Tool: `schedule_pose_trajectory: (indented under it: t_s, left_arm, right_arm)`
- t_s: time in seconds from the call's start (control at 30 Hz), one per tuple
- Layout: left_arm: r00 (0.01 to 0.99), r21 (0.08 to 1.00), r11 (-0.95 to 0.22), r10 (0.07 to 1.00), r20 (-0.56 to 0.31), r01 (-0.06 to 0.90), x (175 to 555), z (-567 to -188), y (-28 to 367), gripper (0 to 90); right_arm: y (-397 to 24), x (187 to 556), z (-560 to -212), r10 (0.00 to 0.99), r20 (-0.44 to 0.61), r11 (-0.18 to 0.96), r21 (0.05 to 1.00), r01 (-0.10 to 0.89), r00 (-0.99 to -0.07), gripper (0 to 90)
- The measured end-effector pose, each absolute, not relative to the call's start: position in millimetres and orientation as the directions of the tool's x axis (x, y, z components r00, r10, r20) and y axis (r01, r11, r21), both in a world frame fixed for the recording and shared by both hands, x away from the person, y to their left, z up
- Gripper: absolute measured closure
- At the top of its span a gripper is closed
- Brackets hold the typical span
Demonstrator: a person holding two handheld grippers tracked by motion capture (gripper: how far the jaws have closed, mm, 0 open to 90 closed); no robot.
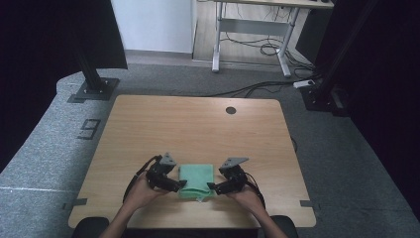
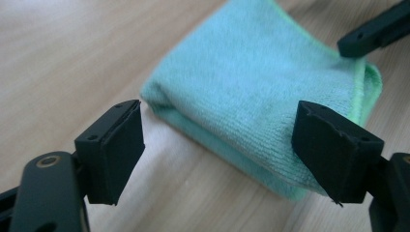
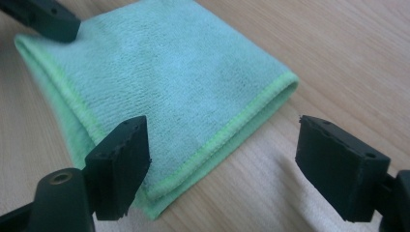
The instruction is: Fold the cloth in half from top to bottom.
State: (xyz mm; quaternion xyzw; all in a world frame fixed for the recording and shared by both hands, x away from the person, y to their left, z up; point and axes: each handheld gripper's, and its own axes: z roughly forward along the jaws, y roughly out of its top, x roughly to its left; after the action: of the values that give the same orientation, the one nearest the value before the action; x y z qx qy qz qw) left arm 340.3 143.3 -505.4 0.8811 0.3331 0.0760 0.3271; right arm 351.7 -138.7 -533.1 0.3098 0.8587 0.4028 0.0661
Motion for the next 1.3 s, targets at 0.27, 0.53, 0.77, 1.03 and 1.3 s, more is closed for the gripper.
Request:
schedule_pose_trajectory:
  t_s: [0.27, 0.53, 0.77, 1.03, 1.3]
  left_arm:
    - [0.752, 0.62, -0.559, 0.655, -0.077, 0.551, 331, -517, 147, 19.0]
    - [0.738, 0.627, -0.549, 0.672, -0.063, 0.553, 326, -527, 149, 19.0]
    - [0.741, 0.652, -0.544, 0.67, -0.04, 0.527, 324, -534, 150, 16.8]
    - [0.74, 0.671, -0.539, 0.672, -0.023, 0.51, 319, -532, 149, 15.8]
    - [0.743, 0.684, -0.519, 0.667, -0.051, 0.513, 305, -531, 155, 15.7]
  right_arm:
    - [-138, 342, -536, 0.583, 0.122, 0.501, 0.724, 0.474, -0.803, 18.4]
    - [-138, 335, -540, 0.58, 0.092, 0.528, 0.714, 0.46, -0.809, 18.4]
    - [-136, 333, -544, 0.581, 0.065, 0.549, 0.705, 0.449, -0.812, 18.4]
    - [-138, 331, -541, 0.589, 0.059, 0.542, 0.71, 0.448, -0.806, 18.6]
    - [-144, 321, -541, 0.584, 0.09, 0.527, 0.714, 0.461, -0.807, 19.3]
